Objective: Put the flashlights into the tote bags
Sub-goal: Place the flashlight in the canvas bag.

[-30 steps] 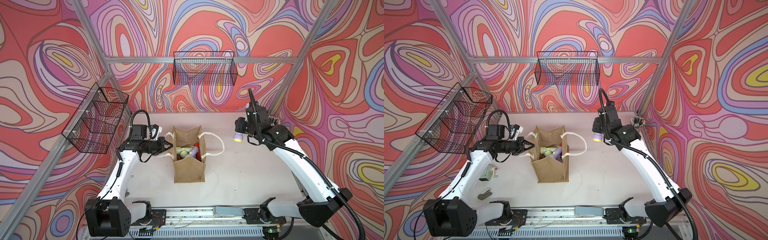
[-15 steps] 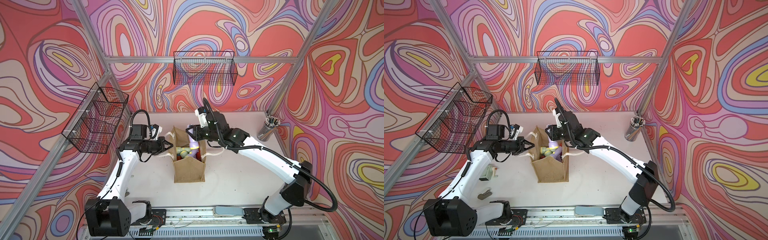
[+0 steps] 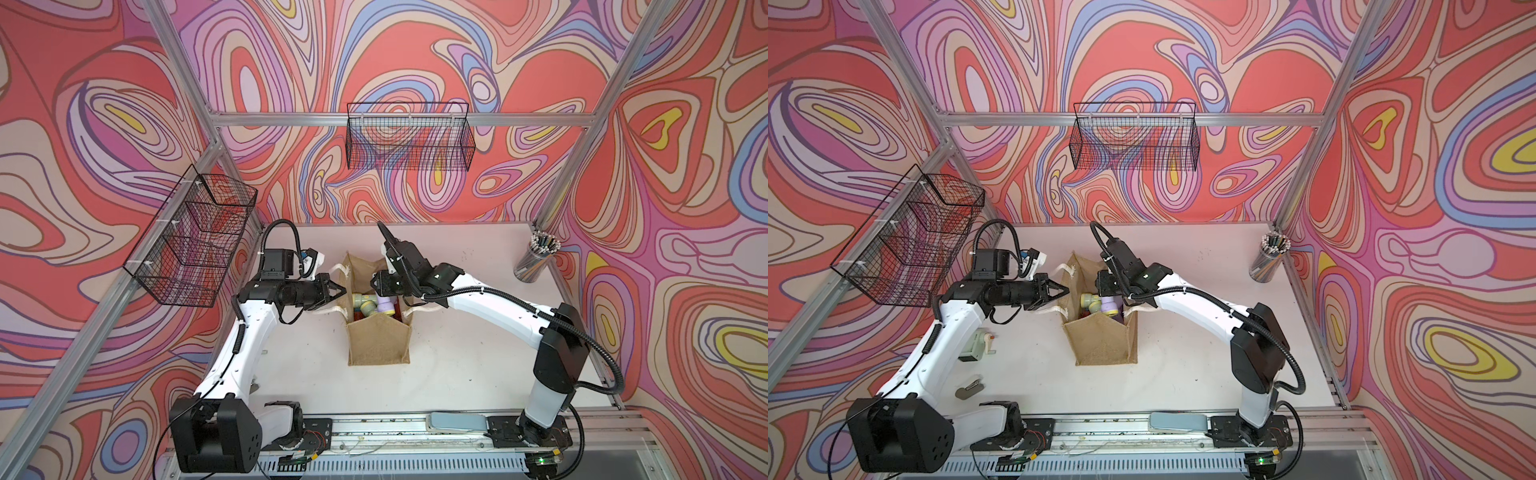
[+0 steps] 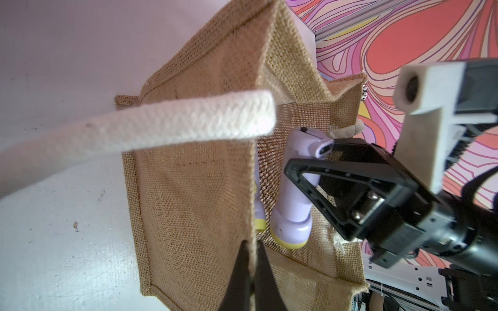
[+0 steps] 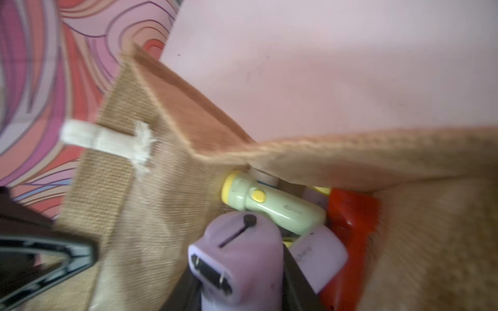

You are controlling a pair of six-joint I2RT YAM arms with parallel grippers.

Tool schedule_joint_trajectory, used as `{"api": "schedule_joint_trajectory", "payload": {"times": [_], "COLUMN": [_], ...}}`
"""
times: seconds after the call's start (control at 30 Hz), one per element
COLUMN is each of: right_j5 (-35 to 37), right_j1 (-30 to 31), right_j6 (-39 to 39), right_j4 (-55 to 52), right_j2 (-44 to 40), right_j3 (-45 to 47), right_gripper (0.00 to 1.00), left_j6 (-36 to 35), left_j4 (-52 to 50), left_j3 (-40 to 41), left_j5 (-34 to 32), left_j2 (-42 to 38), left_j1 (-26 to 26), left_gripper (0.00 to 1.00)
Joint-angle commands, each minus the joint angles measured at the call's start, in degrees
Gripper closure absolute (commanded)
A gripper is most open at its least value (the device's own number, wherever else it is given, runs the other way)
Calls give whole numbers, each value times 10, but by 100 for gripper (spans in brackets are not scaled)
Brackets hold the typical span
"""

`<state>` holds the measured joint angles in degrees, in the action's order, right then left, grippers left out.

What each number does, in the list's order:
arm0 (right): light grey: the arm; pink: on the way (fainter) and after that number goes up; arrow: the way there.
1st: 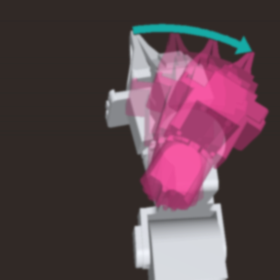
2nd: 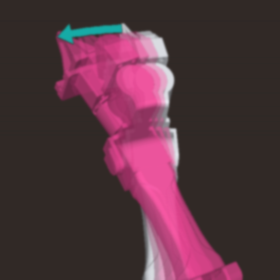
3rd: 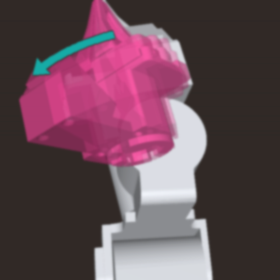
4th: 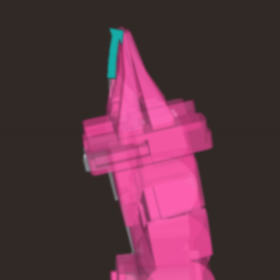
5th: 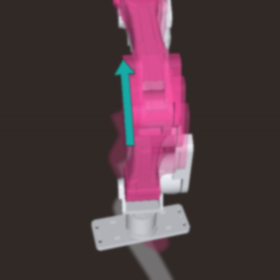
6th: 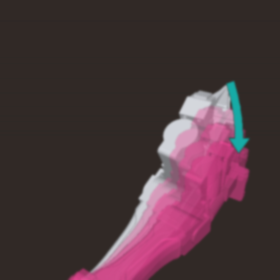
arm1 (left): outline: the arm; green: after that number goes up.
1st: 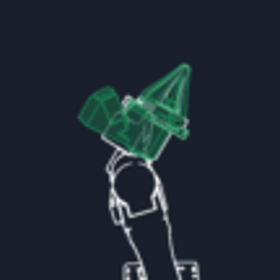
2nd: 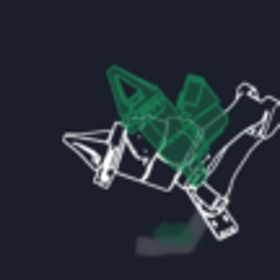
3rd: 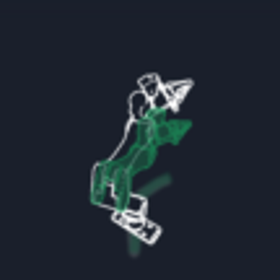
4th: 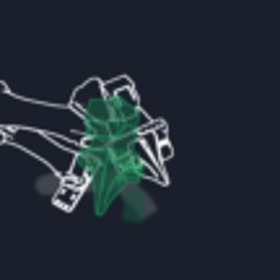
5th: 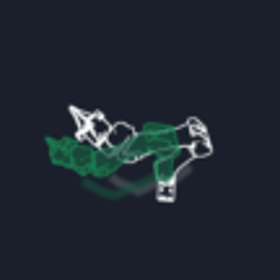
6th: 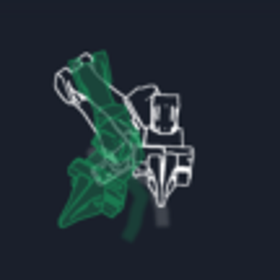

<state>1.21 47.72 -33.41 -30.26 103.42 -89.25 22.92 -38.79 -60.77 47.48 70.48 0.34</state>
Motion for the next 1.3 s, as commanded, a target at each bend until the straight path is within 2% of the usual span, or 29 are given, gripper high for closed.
{"api": "schedule_joint_trajectory", "payload": {"times": [0.0, 0.17, 0.3, 0.53, 0.77, 0.93, 1.0, 1.13, 1.2, 1.27], "right_j5": [92, 161, 179, 142, 110, 132, 126, 101, 89, 76], "right_j1": [3, 9, 14, 20, 21, 20, 19, 17, 9, -10], "right_j6": [-17, -33, -35, -13, 17, 46, 57, 76, 84, 85], "right_j4": [-77, -132, -149, -139, -116, -115, -110, -86, -70, -55], "right_j2": [7, 19, 44, 89, 72, 25, 7, -32, -52, -69], "right_j3": [11, 19, 11, -21, -39, -50, -57, -73, -80, -81], "right_gripper": [82, 79, 70, 44, 35, 24, 16, 12, 10, 9], "left_j6": [-8, -5, 0, 6, 8, 25, 33, 33, 32, 17], "left_j4": [-1, 0, 3, 8, 2, 0, 0, -24, -37, -62], "left_j3": [-7, -8, -6, -3, -10, -34, -50, -95, -118, -151], "left_j5": [-3, -2, -2, 2, -17, -49, -77, -136, -157, -187], "left_j2": [-12, -7, -8, 1, 10, 29, 33, 33, 33, 36], "left_j1": [0, 0, 0, 0, 4, 40, 63, 86, 87, 87], "left_gripper": [97, 97, 97, 96, 96, 84, 77, 68, 53, 50]}}
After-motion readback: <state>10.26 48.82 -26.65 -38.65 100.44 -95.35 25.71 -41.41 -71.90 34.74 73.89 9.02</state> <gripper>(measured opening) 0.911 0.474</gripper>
